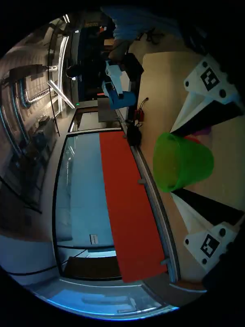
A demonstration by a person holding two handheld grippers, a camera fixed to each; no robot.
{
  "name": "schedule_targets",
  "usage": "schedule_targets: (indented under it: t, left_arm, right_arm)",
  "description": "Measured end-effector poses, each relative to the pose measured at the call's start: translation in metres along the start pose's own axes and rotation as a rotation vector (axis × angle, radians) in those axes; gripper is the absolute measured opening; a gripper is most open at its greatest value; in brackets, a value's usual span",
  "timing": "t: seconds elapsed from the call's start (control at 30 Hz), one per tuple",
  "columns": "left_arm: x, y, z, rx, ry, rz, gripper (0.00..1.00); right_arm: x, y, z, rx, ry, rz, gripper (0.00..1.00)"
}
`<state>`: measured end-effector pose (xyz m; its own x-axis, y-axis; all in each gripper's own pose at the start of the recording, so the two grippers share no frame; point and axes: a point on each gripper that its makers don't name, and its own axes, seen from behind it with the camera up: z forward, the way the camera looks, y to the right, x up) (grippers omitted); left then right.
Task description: Pour water
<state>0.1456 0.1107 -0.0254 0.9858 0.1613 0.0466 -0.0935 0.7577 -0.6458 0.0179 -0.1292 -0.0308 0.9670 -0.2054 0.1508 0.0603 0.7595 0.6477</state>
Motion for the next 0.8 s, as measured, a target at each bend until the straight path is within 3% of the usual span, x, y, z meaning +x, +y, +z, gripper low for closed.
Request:
schedule_targets:
  t: [0.37, 0.8]
  left_arm:
    - [-0.035, 0.008, 0.012, -0.034, -0.101, 0.013, 0.85]
    - [-0.08, 0.019, 0.026, -0.097, -0.221, 0.019, 0.85]
  right_arm:
    - [-0.043, -0.007, 0.007, 0.047, -0.125, -0.015, 0.9]
    - [-0.084, -0.008, 0.02, 0.089, -0.224, -0.012, 0.9]
